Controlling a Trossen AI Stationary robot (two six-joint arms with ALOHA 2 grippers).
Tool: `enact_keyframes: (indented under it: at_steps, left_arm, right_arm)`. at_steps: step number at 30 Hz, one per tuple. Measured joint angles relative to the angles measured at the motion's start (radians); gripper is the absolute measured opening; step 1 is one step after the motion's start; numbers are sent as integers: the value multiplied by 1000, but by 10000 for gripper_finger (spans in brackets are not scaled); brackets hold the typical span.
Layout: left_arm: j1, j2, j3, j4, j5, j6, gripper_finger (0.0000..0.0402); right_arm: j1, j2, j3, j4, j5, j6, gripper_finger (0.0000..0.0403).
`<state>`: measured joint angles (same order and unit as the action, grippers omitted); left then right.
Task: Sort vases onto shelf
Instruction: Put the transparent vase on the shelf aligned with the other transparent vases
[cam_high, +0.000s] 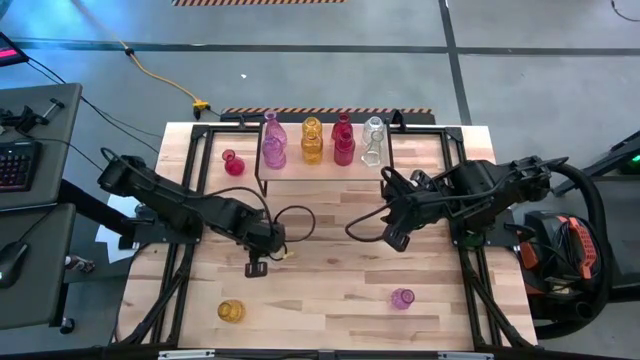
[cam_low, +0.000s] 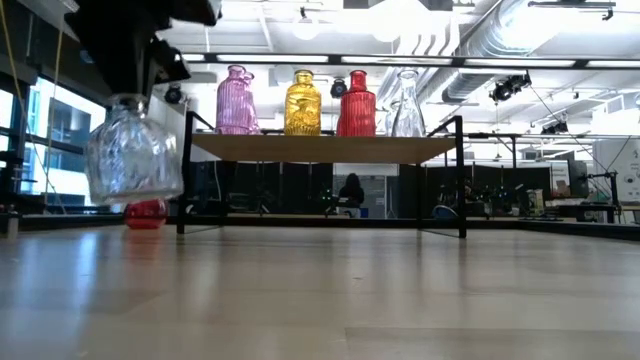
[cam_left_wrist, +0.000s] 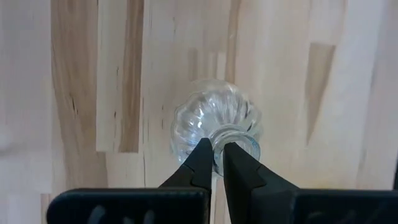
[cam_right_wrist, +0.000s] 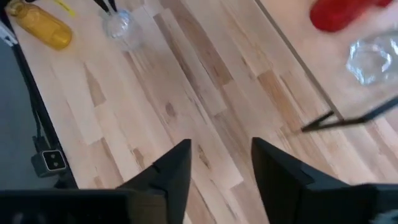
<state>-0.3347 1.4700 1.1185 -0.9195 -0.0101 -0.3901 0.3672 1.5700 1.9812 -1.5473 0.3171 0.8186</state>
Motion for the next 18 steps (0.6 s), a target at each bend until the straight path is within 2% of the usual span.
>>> enact_keyframes:
  at_steps: [7,18]
  left_arm:
    - [0,-1,84,3,6,19,5]
    - [11,-2,241,5,-6,53,5]
  right_arm:
    - [0,14,0,121,9,-145,194]
    - [0,135,0,208,21,-353,197]
